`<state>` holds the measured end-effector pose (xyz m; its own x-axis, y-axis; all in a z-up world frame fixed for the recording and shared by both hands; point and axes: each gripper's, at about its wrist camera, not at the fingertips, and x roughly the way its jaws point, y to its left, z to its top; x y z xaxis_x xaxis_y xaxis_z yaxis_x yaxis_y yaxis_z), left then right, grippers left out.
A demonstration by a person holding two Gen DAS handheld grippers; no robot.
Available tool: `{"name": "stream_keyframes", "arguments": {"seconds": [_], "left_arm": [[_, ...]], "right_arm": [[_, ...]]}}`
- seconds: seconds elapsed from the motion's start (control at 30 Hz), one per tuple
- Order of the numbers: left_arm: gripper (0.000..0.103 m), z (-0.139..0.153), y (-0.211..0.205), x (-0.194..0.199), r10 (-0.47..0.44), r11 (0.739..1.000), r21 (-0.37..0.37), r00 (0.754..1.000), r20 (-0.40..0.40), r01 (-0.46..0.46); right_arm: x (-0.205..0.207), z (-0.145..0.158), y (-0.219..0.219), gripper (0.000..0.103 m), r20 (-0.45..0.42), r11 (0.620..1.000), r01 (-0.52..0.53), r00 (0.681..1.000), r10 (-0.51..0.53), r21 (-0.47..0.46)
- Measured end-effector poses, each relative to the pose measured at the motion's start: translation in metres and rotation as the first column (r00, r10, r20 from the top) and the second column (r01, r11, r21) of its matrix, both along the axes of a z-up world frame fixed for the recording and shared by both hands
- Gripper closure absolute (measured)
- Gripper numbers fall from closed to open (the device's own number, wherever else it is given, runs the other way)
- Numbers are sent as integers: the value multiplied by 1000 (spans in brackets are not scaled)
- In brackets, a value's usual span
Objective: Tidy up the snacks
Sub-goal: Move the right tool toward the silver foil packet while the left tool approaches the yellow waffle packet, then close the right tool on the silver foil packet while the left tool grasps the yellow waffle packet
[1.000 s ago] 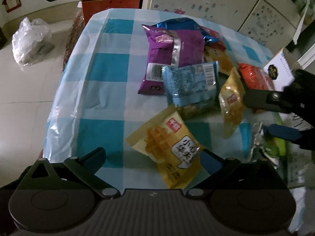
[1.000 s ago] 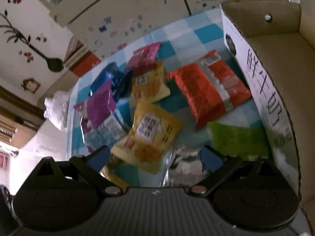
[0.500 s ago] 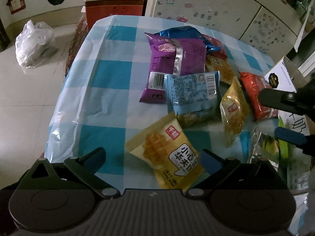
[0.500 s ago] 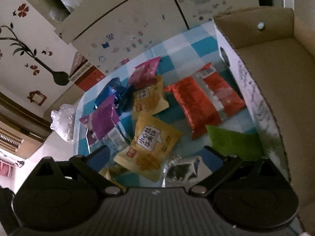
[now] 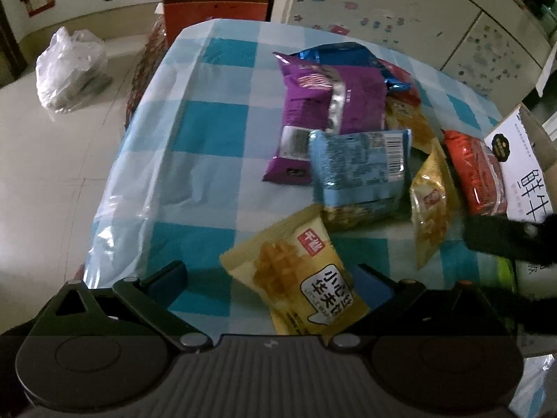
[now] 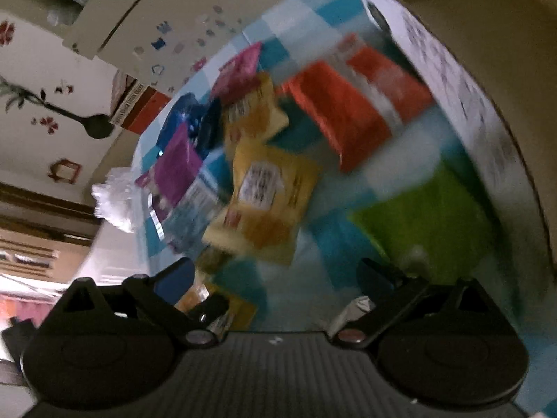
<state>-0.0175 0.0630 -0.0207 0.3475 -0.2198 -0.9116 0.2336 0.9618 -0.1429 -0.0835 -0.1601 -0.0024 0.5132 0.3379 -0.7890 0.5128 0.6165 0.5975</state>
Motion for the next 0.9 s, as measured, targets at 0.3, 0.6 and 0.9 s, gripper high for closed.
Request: {"name": "stream_keyframes", "arguments": {"seconds": [0.3,0.6,0.9], "left_arm": [[0,5,6,3,25,998,-49,1000,3,-25],[0,-1,-8,2,13,1000,4,1000,1,-13],[0,-7,-26,-2,2,994,114,999,44,-7]], "right_arm": [[-53,41,23,4,21,951,-73,996,83,-300],[-87,15,12,4,-78,973,125,987,-143,-196],[-72,-1,18,4,-127,951,206,963,-239,-228]]}}
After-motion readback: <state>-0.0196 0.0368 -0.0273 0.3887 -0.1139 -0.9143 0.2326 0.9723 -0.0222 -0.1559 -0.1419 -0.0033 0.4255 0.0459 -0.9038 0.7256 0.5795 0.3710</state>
